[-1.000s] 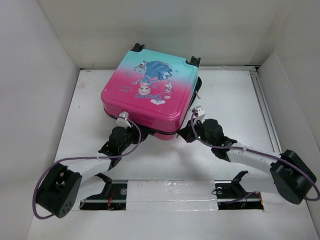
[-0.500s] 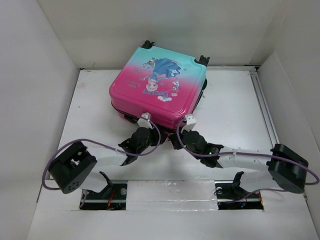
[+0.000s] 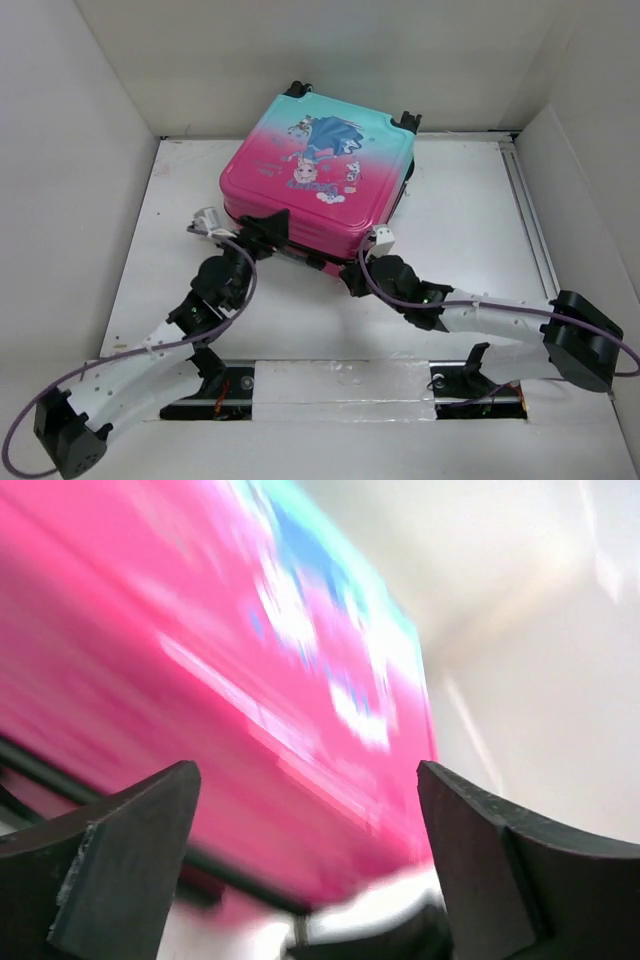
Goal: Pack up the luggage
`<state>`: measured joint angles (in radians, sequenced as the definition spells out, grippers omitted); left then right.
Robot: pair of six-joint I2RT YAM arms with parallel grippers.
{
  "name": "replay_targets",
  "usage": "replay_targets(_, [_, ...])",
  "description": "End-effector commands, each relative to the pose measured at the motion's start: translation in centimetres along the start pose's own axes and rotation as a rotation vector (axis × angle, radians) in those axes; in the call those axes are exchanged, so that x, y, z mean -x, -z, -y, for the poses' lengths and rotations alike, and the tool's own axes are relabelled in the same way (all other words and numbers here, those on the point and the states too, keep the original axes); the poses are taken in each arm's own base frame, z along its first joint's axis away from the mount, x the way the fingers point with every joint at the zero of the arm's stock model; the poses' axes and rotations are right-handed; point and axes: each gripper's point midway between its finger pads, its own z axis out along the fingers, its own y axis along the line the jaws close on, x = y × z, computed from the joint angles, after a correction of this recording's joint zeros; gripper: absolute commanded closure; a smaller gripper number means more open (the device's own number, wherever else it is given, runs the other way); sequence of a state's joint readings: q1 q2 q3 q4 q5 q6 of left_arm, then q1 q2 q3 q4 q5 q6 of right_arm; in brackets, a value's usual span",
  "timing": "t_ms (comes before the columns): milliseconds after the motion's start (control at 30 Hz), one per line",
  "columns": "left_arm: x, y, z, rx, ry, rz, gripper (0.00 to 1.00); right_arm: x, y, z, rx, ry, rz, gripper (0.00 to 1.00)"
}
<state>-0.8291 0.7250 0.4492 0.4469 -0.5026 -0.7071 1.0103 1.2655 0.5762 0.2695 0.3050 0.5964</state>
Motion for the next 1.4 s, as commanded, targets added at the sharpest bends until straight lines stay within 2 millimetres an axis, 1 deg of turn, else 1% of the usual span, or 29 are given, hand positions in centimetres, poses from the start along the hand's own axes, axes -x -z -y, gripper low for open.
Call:
replay_targets(0, [5.0,-0.9,-3.3,0.176,-0.003,0.144,0.12,-1.7,1.1,-1.3,0.098,0.009,-0.084,1.0])
replay_targets(33, [7.2,-2.2,-3.2,0.181,0.002,0.167,0.11,-2.2,1.1,-1.2,0.102,0.011,-0.098,1.0])
replay_targets(167, [11.8,-4.9,-4.9,0.281,0.01,0.235,0.09,-2.7,1.5,-1.6,0.124,0.014,-0.113,1.0])
replay_targets(200, [12.6,-5.5,-7.6,0.365,0.008,0.266,0.09,-2.7,1.5,-1.6,0.124,0.014,-0.113,1.0])
replay_targets(267, [13.6,-6.4,-8.7,0.344,0.066,0.264,0.1,-2.6,1.7,-1.6,0.124,0.014,-0.113,1.0])
replay_targets(300, [15.9,-6.6,-11.5,0.379,0.115,0.311,0.12,-2.1,1.8,-1.7,0.124,0.011,-0.096,1.0])
replay_targets(333, [16.9,-7.2,-11.9,0.333,0.144,0.329,0.14,-1.5,1.9,-2.0,0.135,0.018,-0.081,1.0])
replay_targets(367, [17.1,-7.8,-13.0,0.324,0.163,0.312,0.18,-1.8,2.0,-1.9,0.136,0.034,-0.095,1.0])
replay_targets(400, [17.7,-8.9,-12.4,0.271,0.165,0.268,0.2,-2.2,2.1,-1.6,0.126,0.039,-0.11,1.0])
replay_targets(433, [16.9,-10.8,-15.4,0.345,0.167,0.229,0.2,-1.6,2.2,-1.9,0.134,0.048,-0.099,1.0])
replay_targets(467, [16.3,-11.7,-16.7,0.397,0.134,0.179,0.2,-1.3,2.3,-1.9,0.129,0.046,-0.085,1.0])
replay_targets(500, [17.9,-13.8,-14.8,0.338,0.101,0.159,0.2,-1.4,2.3,-1.7,0.124,0.059,-0.092,1.0])
replay_targets(533, [16.4,-15.6,-17.2,0.378,0.098,0.09,0.2,-1.2,2.5,-2.0,0.139,0.056,-0.089,1.0])
replay_targets(633, [15.6,-18.4,-15.5,0.263,0.102,0.02,0.23,-1.3,2.8,-2.1,0.146,0.056,-0.094,1.0])
replay_targets(667, [14.2,-19.1,-15.4,0.259,0.104,-0.01,0.23,-1.6,2.8,-1.8,0.141,0.058,-0.102,1.0])
replay_targets(767, [12.3,-19.4,-14.8,0.245,0.115,-0.044,0.23,-1.4,3.0,-2.1,0.157,0.056,-0.1,1.0])
replay_targets(800, [10.8,-18.9,-15.5,0.241,0.138,-0.063,0.23,-1.4,3.0,-2.1,0.157,0.056,-0.1,1.0])
replay_targets(833, [11.2,-19.2,-14.5,0.197,0.155,-0.055,0.23,-1.2,3.1,-2.3,0.162,0.054,-0.092,1.0])
replay_targets(867, [8.5,-18.3,-15.3,0.195,0.202,-0.108,0.25,-1.4,3.2,-2.1,0.158,0.056,-0.1,1.0])
replay_targets(933, [6.4,-17.6,-13.6,0.161,0.193,-0.133,0.25,-0.4,3.5,-2.3,0.157,0.075,-0.076,1.0])
replay_targets(967, [4.5,-17.0,-14.3,0.187,0.195,-0.153,0.25,-0.5,3.7,-1.6,0.124,0.095,-0.088,1.0])
replay_targets(1033, [2.1,-16.2,-11.8,0.141,0.206,-0.18,0.25,0.9,3.9,-0.9,0.069,0.138,-0.056,1.0])
replay_targets(1100, [-1.1,-14.5,-11.7,0.157,0.221,-0.21,0.25,1.9,4.8,0.7,0.021,0.189,-0.058,1.0])
replay_targets(1133, [-2.9,-13.5,-9.8,0.134,0.228,-0.238,0.25,2.2,5.0,1.2,0.012,0.193,-0.058,1.0])
replay_targets(1167, [-3.5,-13.0,-8.7,0.112,0.261,-0.225,0.25,3.3,5.7,1.5,0.015,0.188,-0.032,1.0])
replay_targets(1200, [-5.0,-11.8,-9.5,0.154,0.265,-0.22,0.25,3.9,6.1,1.8,0.02,0.175,-0.022,1.0])
replay_targets(1233, [-6.7,-10.7,-7.5,0.125,0.275,-0.25,0.25,4.3,6.2,2.3,0.035,0.152,-0.022,1.0])
replay_targets(1333, [-9.5,-8.7,-6.5,0.145,0.321,-0.257,0.26,5.9,6.6,4.0,0.02,0.069,0.01,1.0])
replay_targets(1367, [-11.2,-7.5,-4.5,0.107,0.328,-0.293,0.26,6.1,6.5,4.4,0.019,0.059,0.01,1.0])
